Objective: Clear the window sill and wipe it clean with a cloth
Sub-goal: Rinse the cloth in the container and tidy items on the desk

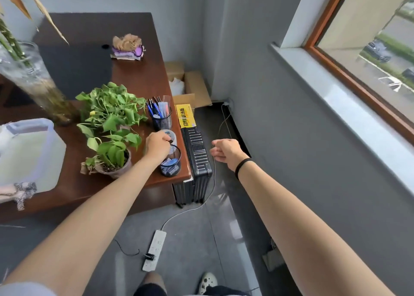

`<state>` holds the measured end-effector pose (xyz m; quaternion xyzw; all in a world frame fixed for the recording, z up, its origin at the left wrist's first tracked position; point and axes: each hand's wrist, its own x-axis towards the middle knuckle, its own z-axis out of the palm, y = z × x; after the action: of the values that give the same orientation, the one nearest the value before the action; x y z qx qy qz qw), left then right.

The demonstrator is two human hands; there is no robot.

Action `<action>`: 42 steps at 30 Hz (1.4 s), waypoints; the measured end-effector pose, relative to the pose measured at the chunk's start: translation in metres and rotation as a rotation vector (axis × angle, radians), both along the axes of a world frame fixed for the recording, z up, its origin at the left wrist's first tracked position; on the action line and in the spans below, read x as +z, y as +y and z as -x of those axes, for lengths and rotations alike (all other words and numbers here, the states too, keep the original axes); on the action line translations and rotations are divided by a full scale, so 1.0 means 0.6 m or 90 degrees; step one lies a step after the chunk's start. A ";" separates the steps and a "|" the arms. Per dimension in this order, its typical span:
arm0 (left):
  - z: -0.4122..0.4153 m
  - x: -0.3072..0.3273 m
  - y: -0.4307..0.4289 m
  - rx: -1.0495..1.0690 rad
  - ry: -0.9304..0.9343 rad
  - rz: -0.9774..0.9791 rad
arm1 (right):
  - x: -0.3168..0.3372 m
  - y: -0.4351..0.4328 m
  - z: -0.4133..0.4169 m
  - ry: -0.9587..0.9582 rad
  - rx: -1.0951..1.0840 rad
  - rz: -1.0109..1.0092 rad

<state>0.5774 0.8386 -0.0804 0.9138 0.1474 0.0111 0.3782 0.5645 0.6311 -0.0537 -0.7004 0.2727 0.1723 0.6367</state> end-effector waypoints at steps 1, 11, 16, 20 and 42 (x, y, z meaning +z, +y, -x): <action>-0.002 -0.002 -0.003 0.007 0.008 0.003 | -0.002 -0.009 -0.003 0.006 0.003 -0.009; -0.072 0.007 0.013 0.059 0.077 -0.013 | -0.028 0.008 -0.083 0.035 0.093 -0.030; -0.136 0.005 0.031 0.076 0.131 0.038 | -0.040 0.045 -0.157 0.037 0.126 -0.009; -0.205 -0.021 0.057 0.121 0.161 0.138 | -0.051 0.081 -0.234 0.019 0.139 0.033; -0.345 -0.076 0.060 0.388 0.236 0.437 | -0.124 0.207 -0.474 0.117 0.340 0.066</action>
<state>0.7844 0.8745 -0.1261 0.6384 0.4676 -0.0904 0.6046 0.8490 0.7550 -0.1281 -0.7605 0.1438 0.3825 0.5046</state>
